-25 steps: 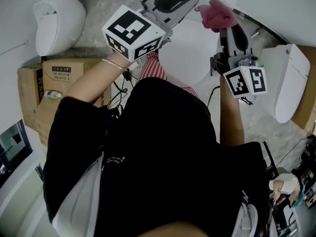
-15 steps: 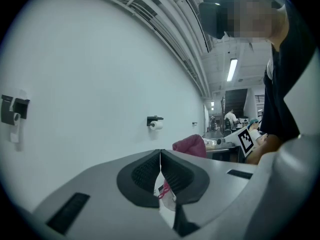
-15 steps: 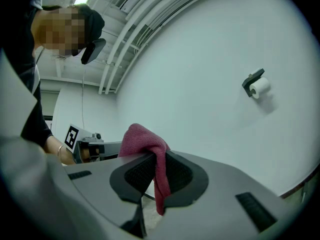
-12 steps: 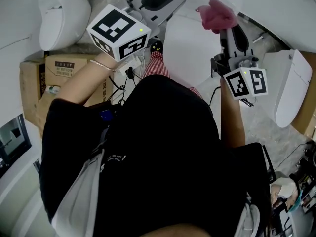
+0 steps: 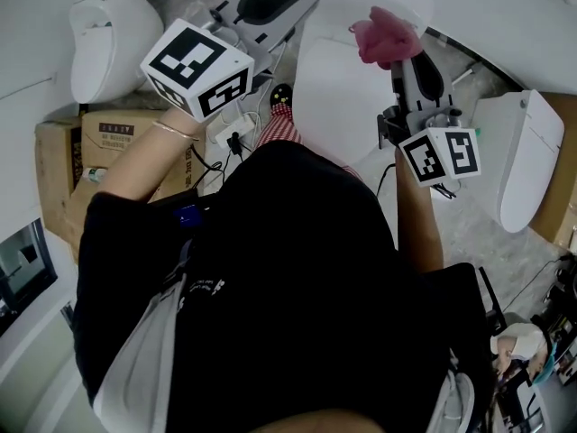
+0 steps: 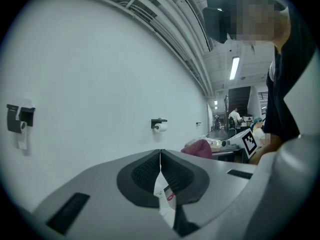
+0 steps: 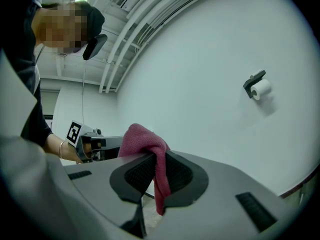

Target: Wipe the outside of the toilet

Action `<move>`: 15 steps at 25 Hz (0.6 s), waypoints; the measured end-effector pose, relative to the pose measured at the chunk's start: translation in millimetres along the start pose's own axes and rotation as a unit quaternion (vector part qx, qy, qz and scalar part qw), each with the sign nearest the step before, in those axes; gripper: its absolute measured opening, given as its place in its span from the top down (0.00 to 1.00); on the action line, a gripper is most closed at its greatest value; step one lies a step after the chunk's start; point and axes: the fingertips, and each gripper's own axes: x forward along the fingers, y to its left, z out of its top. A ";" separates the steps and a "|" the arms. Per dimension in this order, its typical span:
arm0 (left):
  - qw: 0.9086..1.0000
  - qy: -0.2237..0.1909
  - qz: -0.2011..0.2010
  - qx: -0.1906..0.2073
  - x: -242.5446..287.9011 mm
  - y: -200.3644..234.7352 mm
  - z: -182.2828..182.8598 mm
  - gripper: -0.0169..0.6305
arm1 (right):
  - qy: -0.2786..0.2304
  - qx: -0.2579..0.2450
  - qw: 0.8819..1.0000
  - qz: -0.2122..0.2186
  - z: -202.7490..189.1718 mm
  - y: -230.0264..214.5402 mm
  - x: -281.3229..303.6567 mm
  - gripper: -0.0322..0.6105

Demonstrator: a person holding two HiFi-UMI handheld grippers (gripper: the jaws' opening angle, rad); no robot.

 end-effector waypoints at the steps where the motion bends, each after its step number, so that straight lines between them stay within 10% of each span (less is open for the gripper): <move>1: 1.000 -0.004 0.004 0.007 -0.4 0.1 2.1 0.96 | 0.000 0.000 1.000 -0.002 0.2 -0.2 -0.9 0.86; 15: 0.998 -0.051 -0.017 0.025 5.5 -19.1 23.9 0.96 | -0.009 -0.022 0.999 -0.031 12.4 -6.5 -11.8 0.86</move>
